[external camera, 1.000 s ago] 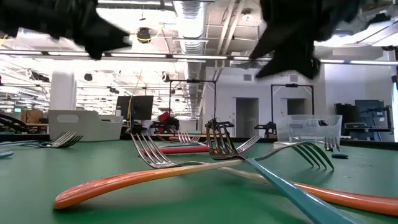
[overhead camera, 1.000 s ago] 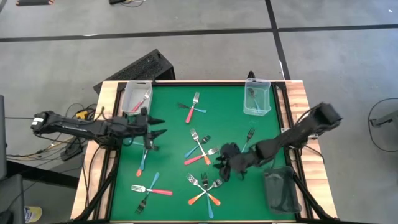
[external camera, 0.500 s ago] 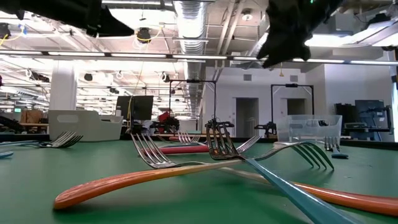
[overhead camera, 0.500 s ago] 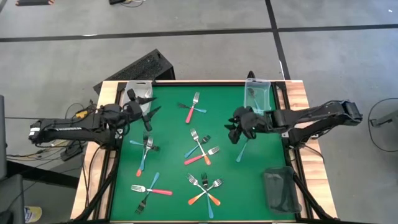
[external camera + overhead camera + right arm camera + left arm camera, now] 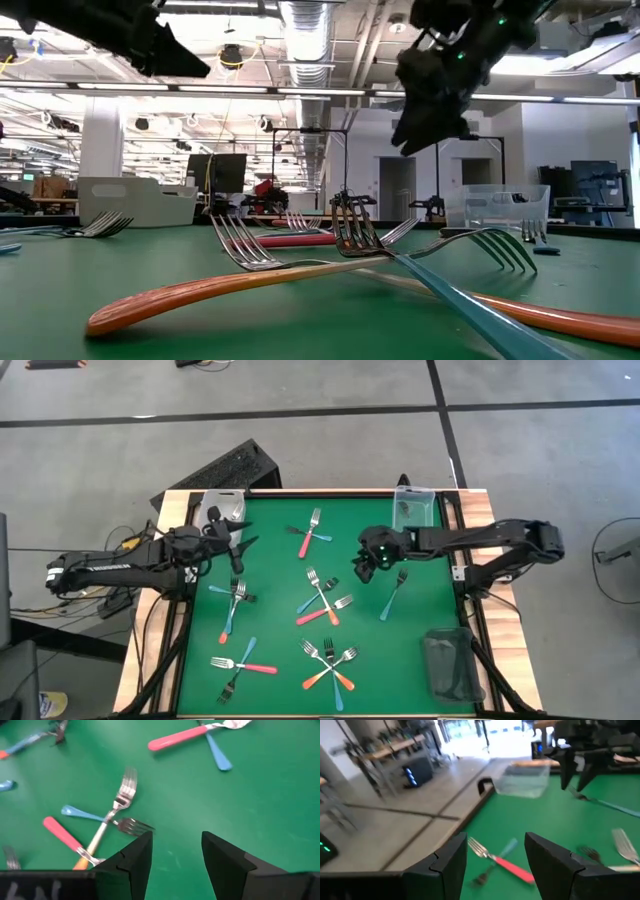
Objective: Sort silverware by color (type)
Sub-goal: Put the pink fork into the white bin
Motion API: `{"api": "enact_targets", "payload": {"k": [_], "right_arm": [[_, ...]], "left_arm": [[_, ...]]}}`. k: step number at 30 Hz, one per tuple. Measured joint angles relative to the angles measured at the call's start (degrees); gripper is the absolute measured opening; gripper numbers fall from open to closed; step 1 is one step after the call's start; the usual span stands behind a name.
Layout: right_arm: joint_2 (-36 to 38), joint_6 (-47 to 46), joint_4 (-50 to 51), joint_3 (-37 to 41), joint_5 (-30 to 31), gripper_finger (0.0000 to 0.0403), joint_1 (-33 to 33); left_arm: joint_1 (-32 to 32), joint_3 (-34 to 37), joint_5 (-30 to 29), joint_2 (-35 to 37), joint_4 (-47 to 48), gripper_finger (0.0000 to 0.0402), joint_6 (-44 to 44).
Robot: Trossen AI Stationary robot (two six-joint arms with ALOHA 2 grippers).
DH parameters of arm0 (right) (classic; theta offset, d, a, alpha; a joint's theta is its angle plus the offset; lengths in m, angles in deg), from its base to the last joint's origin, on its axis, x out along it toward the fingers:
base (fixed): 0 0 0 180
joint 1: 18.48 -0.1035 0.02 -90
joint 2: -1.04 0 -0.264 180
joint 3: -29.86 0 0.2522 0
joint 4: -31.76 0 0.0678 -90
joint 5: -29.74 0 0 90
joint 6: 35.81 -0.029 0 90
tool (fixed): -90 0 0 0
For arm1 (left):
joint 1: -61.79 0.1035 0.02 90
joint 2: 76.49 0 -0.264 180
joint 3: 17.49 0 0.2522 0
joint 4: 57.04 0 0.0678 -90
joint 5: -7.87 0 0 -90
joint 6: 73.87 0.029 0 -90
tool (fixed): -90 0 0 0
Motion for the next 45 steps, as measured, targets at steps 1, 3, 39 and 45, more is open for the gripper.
{"api": "enact_targets", "payload": {"k": [1, 3, 39, 45], "right_arm": [[-1.1, -0.8, -1.1, 0.0, -0.4, 0.0194, -0.3], [-2.8, -1.8, -2.4, 0.0, -1.3, 0.0194, -1.1], [-23.9, -17.9, -32.1, 0.0, 3.1, 0.0153, -18.1], [-23.9, -14.3, -30.6, -0.7, 6.3, 0.0153, -21.1]], "left_arm": [[-0.1, 0.0, 0.6, 0.0, 1.2, 0.0187, -1.3], [-0.4, 0.0, 1.2, 0.0, 3.9, 0.0187, -4.2], [-29.4, 2.8, -7.5, -3.0, 13.2, 0.0187, -30.4], [-32.8, 2.8, -9.6, -6.6, 13.1, 0.0187, -32.8]]}}
